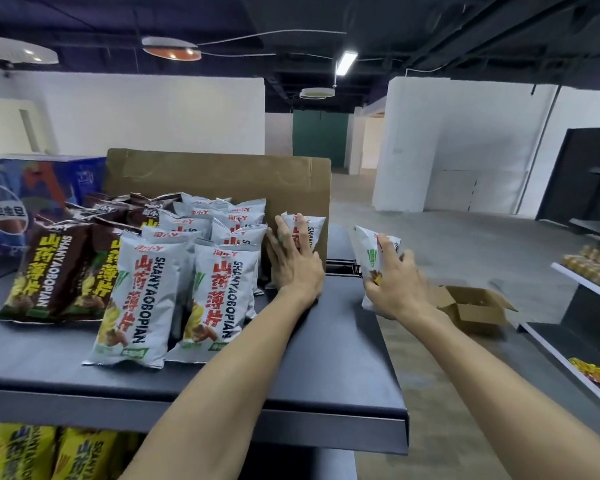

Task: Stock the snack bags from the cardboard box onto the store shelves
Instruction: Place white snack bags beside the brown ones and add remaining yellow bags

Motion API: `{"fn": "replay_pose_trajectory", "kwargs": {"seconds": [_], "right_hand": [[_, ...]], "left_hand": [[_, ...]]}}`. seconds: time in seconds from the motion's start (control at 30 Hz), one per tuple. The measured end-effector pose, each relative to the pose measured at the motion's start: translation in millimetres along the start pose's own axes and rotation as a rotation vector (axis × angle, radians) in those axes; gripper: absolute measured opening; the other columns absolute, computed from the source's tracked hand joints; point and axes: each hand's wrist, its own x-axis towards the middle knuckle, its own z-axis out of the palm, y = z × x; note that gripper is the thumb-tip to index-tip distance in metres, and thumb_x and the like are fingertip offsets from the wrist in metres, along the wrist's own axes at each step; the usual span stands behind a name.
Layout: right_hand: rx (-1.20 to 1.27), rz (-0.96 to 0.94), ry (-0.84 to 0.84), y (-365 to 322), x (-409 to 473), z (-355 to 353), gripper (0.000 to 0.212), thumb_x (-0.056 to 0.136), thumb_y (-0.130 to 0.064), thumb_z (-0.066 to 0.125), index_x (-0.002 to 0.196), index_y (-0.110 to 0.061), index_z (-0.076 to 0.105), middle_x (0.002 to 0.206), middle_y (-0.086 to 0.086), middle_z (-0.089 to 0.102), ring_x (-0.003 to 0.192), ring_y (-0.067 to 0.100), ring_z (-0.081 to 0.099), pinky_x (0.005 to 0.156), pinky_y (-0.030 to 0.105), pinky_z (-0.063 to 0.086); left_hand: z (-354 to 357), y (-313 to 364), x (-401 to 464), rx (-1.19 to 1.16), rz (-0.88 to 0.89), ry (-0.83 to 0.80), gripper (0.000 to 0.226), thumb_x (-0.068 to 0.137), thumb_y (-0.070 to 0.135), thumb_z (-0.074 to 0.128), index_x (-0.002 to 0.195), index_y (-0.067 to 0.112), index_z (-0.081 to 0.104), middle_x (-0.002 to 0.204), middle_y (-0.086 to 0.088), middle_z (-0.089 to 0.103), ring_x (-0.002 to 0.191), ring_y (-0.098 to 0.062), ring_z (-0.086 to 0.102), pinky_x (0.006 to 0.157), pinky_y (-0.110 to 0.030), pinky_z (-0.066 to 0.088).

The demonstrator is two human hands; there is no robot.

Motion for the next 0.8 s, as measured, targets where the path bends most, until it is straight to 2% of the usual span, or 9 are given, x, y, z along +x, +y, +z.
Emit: {"fn": "replay_pose_trajectory", "kwargs": {"seconds": [0.1, 0.17, 0.23, 0.3, 0.37, 0.47, 0.6, 0.7, 0.8], "right_hand": [[0.000, -0.023, 0.013, -13, -1, -7, 0.067, 0.089, -0.036, 0.055, 0.144, -0.037, 0.018, 0.111, 0.008, 0.041, 0.084, 0.029, 0.046, 0.074, 0.040, 0.042], [0.006, -0.047, 0.025, -22, -2, -12, 0.069, 0.087, -0.034, 0.057, 0.144, -0.036, 0.018, 0.112, 0.009, 0.042, 0.083, 0.028, 0.044, 0.075, 0.041, 0.043], [0.024, -0.064, 0.052, -30, 0, -15, 0.071, 0.085, -0.034, 0.059, 0.144, -0.035, 0.020, 0.110, 0.011, 0.042, 0.082, 0.028, 0.043, 0.074, 0.039, 0.041], [0.053, -0.059, 0.075, -41, 3, -18, 0.072, 0.083, -0.036, 0.059, 0.144, -0.033, 0.021, 0.111, 0.012, 0.042, 0.081, 0.030, 0.044, 0.073, 0.038, 0.039], [0.085, -0.060, 0.078, -56, 5, -15, 0.074, 0.084, -0.038, 0.060, 0.145, -0.030, 0.019, 0.115, 0.013, 0.041, 0.084, 0.033, 0.047, 0.073, 0.038, 0.040], [0.127, -0.091, 0.063, -87, 1, 4, 0.077, 0.085, -0.038, 0.060, 0.146, -0.028, 0.015, 0.122, 0.014, 0.039, 0.092, 0.037, 0.053, 0.072, 0.041, 0.043], [0.111, -0.161, 0.079, -123, -5, 36, 0.069, 0.093, -0.034, 0.054, 0.148, -0.026, 0.013, 0.131, 0.016, 0.034, 0.103, 0.040, 0.052, 0.071, 0.042, 0.042], [0.006, -0.180, 0.050, -132, -3, 56, 0.079, 0.093, -0.032, 0.056, 0.150, -0.030, 0.001, 0.148, 0.021, 0.019, 0.112, 0.041, 0.047, 0.074, 0.044, 0.046], [-0.058, -0.191, 0.037, -133, -5, 69, 0.084, 0.092, -0.048, 0.052, 0.151, -0.032, -0.006, 0.156, 0.021, 0.002, 0.112, 0.042, 0.046, 0.080, 0.047, 0.048]], "left_hand": [[-11, 4, -9, 0.091, 0.036, 0.018, 0.078, 0.089, 0.015, 0.040, 0.154, 0.007, -0.002, 0.158, -0.021, -0.011, 0.144, -0.047, -0.007, 0.118, -0.055, 0.004], [-28, 8, -11, 0.166, 0.164, 0.028, 0.076, 0.084, 0.014, 0.049, 0.151, 0.006, 0.014, 0.157, -0.019, -0.002, 0.144, -0.044, -0.001, 0.116, -0.055, 0.012], [-59, 15, -4, 0.265, 0.350, 0.031, 0.059, 0.081, 0.015, 0.057, 0.137, 0.009, 0.041, 0.149, -0.017, 0.021, 0.138, -0.038, 0.021, 0.108, -0.050, 0.027], [-97, 20, 7, 0.315, 0.453, 0.043, 0.036, 0.082, 0.016, 0.058, 0.118, 0.012, 0.056, 0.130, -0.014, 0.043, 0.119, -0.032, 0.041, 0.092, -0.041, 0.038], [-131, 17, 14, 0.310, 0.469, 0.068, 0.024, 0.087, 0.015, 0.054, 0.111, 0.011, 0.057, 0.116, -0.012, 0.051, 0.106, -0.030, 0.049, 0.084, -0.038, 0.042], [-161, -8, 15, 0.330, 0.441, 0.069, 0.017, 0.088, 0.013, 0.051, 0.104, 0.012, 0.058, 0.107, -0.010, 0.056, 0.100, -0.029, 0.052, 0.080, -0.037, 0.042], [-183, -53, 12, 0.323, 0.423, 0.066, 0.020, 0.086, 0.018, 0.052, 0.103, 0.012, 0.059, 0.104, -0.010, 0.057, 0.097, -0.030, 0.052, 0.080, -0.039, 0.042], [-187, -76, 5, 0.279, 0.409, 0.103, 0.022, 0.087, 0.024, 0.051, 0.103, 0.011, 0.060, 0.101, -0.008, 0.057, 0.093, -0.026, 0.052, 0.078, -0.037, 0.045], [-185, -93, -5, 0.217, 0.401, 0.162, 0.023, 0.086, 0.024, 0.053, 0.101, 0.010, 0.061, 0.098, -0.009, 0.057, 0.091, -0.026, 0.052, 0.076, -0.036, 0.046]]}}
